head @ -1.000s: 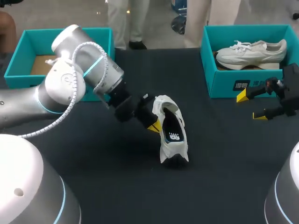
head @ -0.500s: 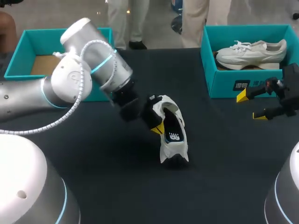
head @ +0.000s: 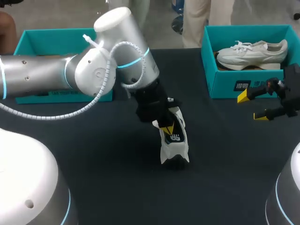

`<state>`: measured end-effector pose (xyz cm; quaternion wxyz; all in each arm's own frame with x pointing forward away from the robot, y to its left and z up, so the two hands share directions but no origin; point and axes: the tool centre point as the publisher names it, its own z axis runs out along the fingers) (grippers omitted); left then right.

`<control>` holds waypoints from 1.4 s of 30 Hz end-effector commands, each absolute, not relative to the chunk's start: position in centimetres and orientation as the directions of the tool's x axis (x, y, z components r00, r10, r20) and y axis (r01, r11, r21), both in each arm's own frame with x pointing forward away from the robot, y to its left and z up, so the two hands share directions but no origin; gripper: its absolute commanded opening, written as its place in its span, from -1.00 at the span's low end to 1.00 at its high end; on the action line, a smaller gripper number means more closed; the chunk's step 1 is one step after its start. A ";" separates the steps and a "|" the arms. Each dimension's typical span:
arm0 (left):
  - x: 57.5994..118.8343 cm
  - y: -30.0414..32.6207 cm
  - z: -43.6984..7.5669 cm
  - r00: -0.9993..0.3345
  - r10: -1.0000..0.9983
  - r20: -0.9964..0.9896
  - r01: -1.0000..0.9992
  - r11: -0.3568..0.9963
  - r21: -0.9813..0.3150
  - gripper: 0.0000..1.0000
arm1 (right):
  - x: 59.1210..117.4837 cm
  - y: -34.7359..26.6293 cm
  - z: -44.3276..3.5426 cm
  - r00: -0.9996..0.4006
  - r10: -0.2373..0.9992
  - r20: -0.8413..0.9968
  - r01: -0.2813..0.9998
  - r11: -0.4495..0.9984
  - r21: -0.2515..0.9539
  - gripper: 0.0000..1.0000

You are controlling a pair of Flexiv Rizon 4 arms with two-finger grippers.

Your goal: Take the shoe out of the shoebox, open the shoe tongue, remove and reinsert the insole, then place the shoe into the shoebox

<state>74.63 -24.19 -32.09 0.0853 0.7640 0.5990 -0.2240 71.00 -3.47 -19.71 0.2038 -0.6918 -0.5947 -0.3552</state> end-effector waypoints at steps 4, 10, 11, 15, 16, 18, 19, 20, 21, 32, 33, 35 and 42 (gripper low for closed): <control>75.0 -24.2 -33.6 0.091 0.927 -0.364 0.971 -0.164 -0.174 -1.00 | 71.0 -3.4 -19.7 0.043 0.680 0.732 0.967 -0.211 0.139 1.00; 75.6 -23.9 -34.0 -0.005 0.949 -0.315 0.971 -0.070 -0.227 -1.00 | 71.0 -3.4 -19.7 0.043 0.680 0.732 0.967 -0.211 0.139 1.00; 75.8 -23.9 -34.1 -0.012 0.951 -0.308 0.973 -0.060 -0.225 -1.00 | 71.0 -3.4 -19.7 0.043 0.680 0.732 0.967 -0.211 0.139 1.00; 76.3 -24.3 -34.7 -0.042 0.965 -0.260 0.972 -0.021 -0.233 -1.00 | 71.0 -3.4 -19.7 0.043 0.680 0.732 0.967 -0.211 0.139 1.00; 76.4 -24.5 -34.8 -0.039 0.966 -0.254 0.972 -0.022 -0.234 -1.00 | 71.0 -3.4 -19.7 0.043 0.680 0.732 0.967 -0.211 0.139 1.00; 76.5 -24.9 -35.1 -0.027 0.970 -0.242 0.976 -0.027 -0.216 -1.00 | 71.0 -3.4 -19.7 0.043 0.680 0.732 0.967 -0.211 0.139 1.00; 76.5 -25.1 -35.2 -0.021 0.971 -0.238 0.977 -0.031 -0.211 -1.00 | 71.0 -3.4 -19.7 0.043 0.680 0.732 0.967 -0.211 0.139 1.00; 76.6 -25.3 -35.4 -0.015 0.971 -0.239 0.979 -0.034 -0.200 -1.00 | 71.0 -3.4 -19.7 0.043 0.680 0.732 0.967 -0.211 0.139 1.00; 76.6 -25.4 -35.6 -0.007 0.974 -0.225 0.981 -0.037 -0.190 -1.00 | 71.0 -3.4 -19.7 0.043 0.680 0.732 0.967 -0.211 0.139 1.00; 76.5 -25.1 -37.9 0.001 0.984 -0.179 0.989 -0.027 -0.147 -1.00 | 71.0 -3.4 -19.7 0.043 0.680 0.732 0.967 -0.211 0.139 1.00; 76.4 -25.1 -38.1 -0.010 0.982 -0.188 0.988 -0.018 -0.150 -1.00 | 71.0 -3.4 -19.7 0.043 0.680 0.732 0.967 -0.211 0.139 1.00; 76.2 -25.1 -38.6 -0.010 0.982 -0.187 0.988 -0.019 -0.151 -1.00 | 71.0 -3.4 -19.7 0.043 0.680 0.732 0.967 -0.211 0.139 1.00; 76.0 -24.9 -38.6 -0.022 0.977 -0.214 0.989 -0.010 -0.149 -1.00 | 71.0 -3.4 -19.7 0.043 0.680 0.732 0.967 -0.211 0.139 1.00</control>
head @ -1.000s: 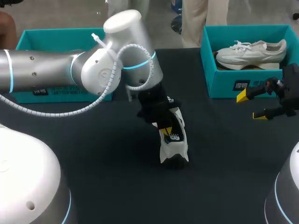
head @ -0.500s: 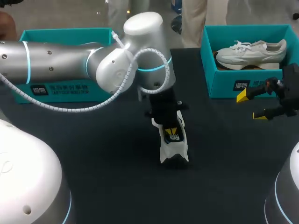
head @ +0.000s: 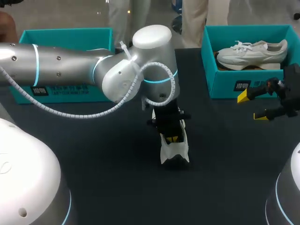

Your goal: Take the shoe out of the shoebox, open the shoe tongue, remove and reinsert the insole, then place the shoe into the shoebox

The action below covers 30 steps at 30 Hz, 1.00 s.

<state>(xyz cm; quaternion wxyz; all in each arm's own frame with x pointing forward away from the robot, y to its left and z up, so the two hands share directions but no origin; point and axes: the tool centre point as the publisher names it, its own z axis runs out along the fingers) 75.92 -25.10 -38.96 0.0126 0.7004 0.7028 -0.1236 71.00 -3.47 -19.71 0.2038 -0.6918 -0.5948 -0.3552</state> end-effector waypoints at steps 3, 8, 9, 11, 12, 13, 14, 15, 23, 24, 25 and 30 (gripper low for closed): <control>76.1 -25.0 -37.4 -0.021 0.972 -0.233 0.990 -0.012 -0.140 -1.00 | 71.0 -3.4 -19.7 0.043 0.680 0.732 0.967 -0.211 0.139 1.00; 75.5 -25.4 -36.0 -0.020 0.966 -0.257 0.988 -0.020 -0.151 -1.00 | 71.0 -3.4 -19.7 0.043 0.680 0.732 0.967 -0.211 0.139 1.00; 75.3 -25.4 -35.9 -0.022 0.964 -0.265 0.988 -0.020 -0.152 -1.00 | 71.0 -3.4 -19.7 0.043 0.680 0.732 0.967 -0.211 0.139 1.00; 74.9 -25.6 -35.8 -0.018 0.963 -0.269 0.987 -0.025 -0.156 -1.00 | 71.0 -3.4 -19.7 0.043 0.680 0.732 0.967 -0.211 0.139 1.00; 74.6 -25.6 -36.0 -0.019 0.961 -0.275 0.987 -0.026 -0.160 -1.00 | 71.0 -3.4 -19.7 0.043 0.680 0.732 0.967 -0.211 0.139 1.00; 74.4 -25.7 -36.2 -0.019 0.961 -0.275 0.987 -0.027 -0.161 -1.00 | 71.0 -3.4 -19.7 0.043 0.680 0.732 0.967 -0.211 0.139 1.00; 74.3 -25.7 -36.5 -0.018 0.961 -0.276 0.986 -0.029 -0.163 -1.00 | 71.0 -3.4 -19.7 0.043 0.680 0.732 0.967 -0.211 0.139 1.00; 74.1 -25.8 -36.8 -0.017 0.961 -0.276 0.986 -0.029 -0.165 -1.00 | 71.0 -3.4 -19.7 0.043 0.680 0.732 0.967 -0.211 0.139 1.00; 73.6 -26.0 -38.8 0.001 0.968 -0.251 0.986 -0.043 -0.163 -1.00 | 71.0 -3.4 -19.7 0.043 0.680 0.732 0.967 -0.211 0.139 1.00; 73.6 -26.0 -39.0 0.000 0.968 -0.250 0.986 -0.042 -0.162 -1.00 | 71.0 -3.4 -19.7 0.043 0.680 0.732 0.967 -0.211 0.139 1.00; 73.5 -26.0 -39.2 -0.003 0.968 -0.251 0.987 -0.037 -0.154 -1.00 | 71.0 -3.4 -19.7 0.043 0.680 0.732 0.967 -0.211 0.139 1.00; 73.4 -25.9 -40.7 -0.015 0.969 -0.248 0.990 -0.020 -0.139 -1.00 | 71.0 -3.4 -19.7 0.043 0.680 0.732 0.967 -0.211 0.139 1.00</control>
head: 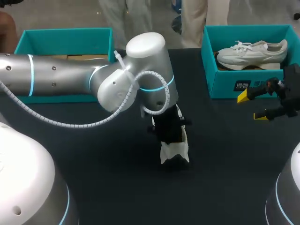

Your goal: Take the shoe out of the shoebox, open the shoe tongue, remove and reinsert the insole, then place the shoe into the shoebox

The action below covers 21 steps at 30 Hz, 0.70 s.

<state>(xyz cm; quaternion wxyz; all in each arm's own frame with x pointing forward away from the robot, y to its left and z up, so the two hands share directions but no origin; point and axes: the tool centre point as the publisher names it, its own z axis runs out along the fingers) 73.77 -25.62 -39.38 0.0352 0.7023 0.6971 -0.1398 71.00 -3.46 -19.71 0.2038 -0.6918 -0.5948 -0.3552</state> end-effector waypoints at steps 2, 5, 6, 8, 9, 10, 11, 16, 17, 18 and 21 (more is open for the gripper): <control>73.4 -25.8 -41.2 -0.020 0.968 -0.251 0.991 -0.013 -0.130 -1.00 | 71.0 -3.4 -19.7 0.043 0.680 0.732 0.967 -0.211 0.139 1.00; 73.4 -25.6 -41.7 -0.022 0.970 -0.243 0.992 -0.008 -0.122 -1.00 | 71.0 -3.4 -19.7 0.043 0.680 0.732 0.967 -0.211 0.139 1.00; 73.4 -25.5 -41.6 -0.022 0.970 -0.242 0.992 -0.008 -0.123 -1.00 | 71.0 -3.4 -19.7 0.043 0.680 0.732 0.967 -0.211 0.139 1.00; 73.5 -25.4 -40.9 -0.021 0.969 -0.246 0.993 -0.008 -0.119 -1.00 | 71.0 -3.4 -19.7 0.043 0.680 0.732 0.967 -0.211 0.139 1.00; 73.7 -25.3 -40.6 -0.027 0.967 -0.253 0.993 -0.003 -0.115 -1.00 | 71.0 -3.4 -19.7 0.043 0.680 0.732 0.967 -0.211 0.139 1.00; 73.9 -25.2 -40.2 -0.029 0.966 -0.257 0.994 0.000 -0.110 -1.00 | 71.0 -3.4 -19.7 0.043 0.680 0.732 0.967 -0.211 0.139 1.00; 74.1 -25.1 -39.8 -0.032 0.963 -0.267 0.995 0.005 -0.100 -1.00 | 71.0 -3.4 -19.7 0.043 0.680 0.732 0.967 -0.211 0.139 1.00; 75.2 -25.2 -38.6 -0.019 0.959 -0.281 0.999 0.010 -0.032 -1.00 | 71.0 -3.4 -19.7 0.043 0.680 0.732 0.967 -0.211 0.139 1.00; 75.3 -25.2 -38.7 -0.019 0.959 -0.281 1.000 0.012 -0.027 -1.00 | 71.0 -3.4 -19.7 0.043 0.680 0.732 0.967 -0.211 0.139 1.00; 75.5 -25.2 -38.8 -0.019 0.960 -0.279 1.000 0.013 -0.024 -1.00 | 71.0 -3.4 -19.7 0.043 0.680 0.732 0.967 -0.211 0.139 1.00; 75.8 -25.6 -39.2 -0.010 0.960 -0.280 1.000 0.012 0.002 -1.00 | 71.0 -3.4 -19.7 0.043 0.680 0.732 0.967 -0.211 0.139 1.00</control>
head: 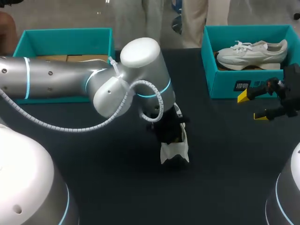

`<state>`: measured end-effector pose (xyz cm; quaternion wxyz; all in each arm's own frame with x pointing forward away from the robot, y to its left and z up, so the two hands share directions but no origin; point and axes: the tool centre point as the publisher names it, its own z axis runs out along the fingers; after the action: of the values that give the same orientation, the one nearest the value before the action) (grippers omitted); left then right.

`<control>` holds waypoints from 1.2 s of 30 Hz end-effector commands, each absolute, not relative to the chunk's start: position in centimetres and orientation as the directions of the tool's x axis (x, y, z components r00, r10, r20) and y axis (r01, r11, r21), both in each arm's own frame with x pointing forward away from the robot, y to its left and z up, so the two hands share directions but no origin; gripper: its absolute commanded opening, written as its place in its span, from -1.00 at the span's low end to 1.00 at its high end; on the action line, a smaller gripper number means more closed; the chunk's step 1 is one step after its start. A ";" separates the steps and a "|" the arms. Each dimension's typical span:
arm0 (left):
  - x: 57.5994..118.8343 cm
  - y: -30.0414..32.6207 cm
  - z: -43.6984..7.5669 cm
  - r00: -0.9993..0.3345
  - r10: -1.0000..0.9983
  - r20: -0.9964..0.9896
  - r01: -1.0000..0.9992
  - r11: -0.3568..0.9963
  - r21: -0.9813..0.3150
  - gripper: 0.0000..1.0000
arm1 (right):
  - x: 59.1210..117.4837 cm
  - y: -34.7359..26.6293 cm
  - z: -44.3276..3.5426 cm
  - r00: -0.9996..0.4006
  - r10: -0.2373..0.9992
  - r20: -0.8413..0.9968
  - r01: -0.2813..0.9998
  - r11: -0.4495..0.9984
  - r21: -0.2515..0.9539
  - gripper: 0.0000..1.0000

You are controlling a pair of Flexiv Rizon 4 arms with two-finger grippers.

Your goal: Take the shoe out of the shoebox, open the shoe tongue, remove and reinsert the insole, then place the shoe into the shoebox

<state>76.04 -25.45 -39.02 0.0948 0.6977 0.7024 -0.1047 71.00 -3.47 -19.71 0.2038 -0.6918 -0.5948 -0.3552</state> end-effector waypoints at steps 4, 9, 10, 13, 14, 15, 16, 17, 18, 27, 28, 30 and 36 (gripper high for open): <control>75.9 -25.9 -40.0 0.015 0.962 -0.274 0.999 -0.003 0.042 -1.00 | 71.0 -3.4 -19.7 0.043 0.680 0.732 0.967 -0.211 0.139 1.00; 75.6 -26.1 -40.0 0.046 0.966 -0.256 0.998 -0.033 0.053 -1.00 | 71.0 -3.4 -19.7 0.043 0.680 0.732 0.967 -0.211 0.139 1.00; 75.7 -26.1 -39.8 0.048 0.966 -0.255 0.998 -0.035 0.056 -1.00 | 71.0 -3.4 -19.7 0.043 0.680 0.732 0.967 -0.211 0.139 1.00; 76.0 -25.8 -38.9 0.068 0.967 -0.246 0.995 -0.047 0.090 -1.00 | 71.0 -3.4 -19.7 0.043 0.680 0.732 0.967 -0.211 0.139 1.00; 76.2 -25.7 -38.5 0.077 0.966 -0.246 0.993 -0.052 0.106 -1.00 | 71.0 -3.4 -19.7 0.043 0.680 0.732 0.967 -0.211 0.139 1.00; 76.4 -25.6 -38.0 0.083 0.966 -0.245 0.991 -0.055 0.122 -1.00 | 71.0 -3.4 -19.7 0.043 0.680 0.732 0.967 -0.211 0.139 1.00; 76.6 -25.6 -37.6 0.092 0.966 -0.240 0.989 -0.060 0.138 -1.00 | 71.0 -3.4 -19.7 0.043 0.680 0.732 0.967 -0.211 0.139 1.00; 76.8 -25.5 -37.2 0.100 0.967 -0.236 0.986 -0.064 0.156 -1.00 | 71.0 -3.4 -19.7 0.043 0.680 0.732 0.967 -0.211 0.139 1.00; 77.0 -25.5 -36.9 0.108 0.967 -0.230 0.983 -0.069 0.171 -1.00 | 71.0 -3.4 -19.7 0.043 0.680 0.732 0.967 -0.211 0.139 1.00; 79.2 -25.5 -35.2 0.129 0.973 -0.191 0.937 -0.057 0.344 -1.00 | 71.0 -3.4 -19.7 0.043 0.680 0.732 0.967 -0.211 0.139 1.00; 79.3 -25.5 -34.9 0.121 0.970 -0.210 0.939 -0.043 0.342 -1.00 | 71.0 -3.4 -19.7 0.043 0.680 0.732 0.967 -0.211 0.139 1.00; 79.6 -25.6 -34.6 0.129 0.973 -0.191 0.918 -0.045 0.395 -1.00 | 71.0 -3.4 -19.7 0.043 0.680 0.732 0.967 -0.211 0.139 1.00; 80.1 -25.8 -34.3 0.084 0.983 -0.164 0.901 -0.004 0.434 -1.00 | 71.0 -3.4 -19.7 0.043 0.680 0.732 0.967 -0.211 0.139 1.00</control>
<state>80.48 -25.34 -34.68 0.2150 0.7103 0.6661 0.0747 71.01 -3.47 -19.71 0.2038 -0.6918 -0.5948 -0.3552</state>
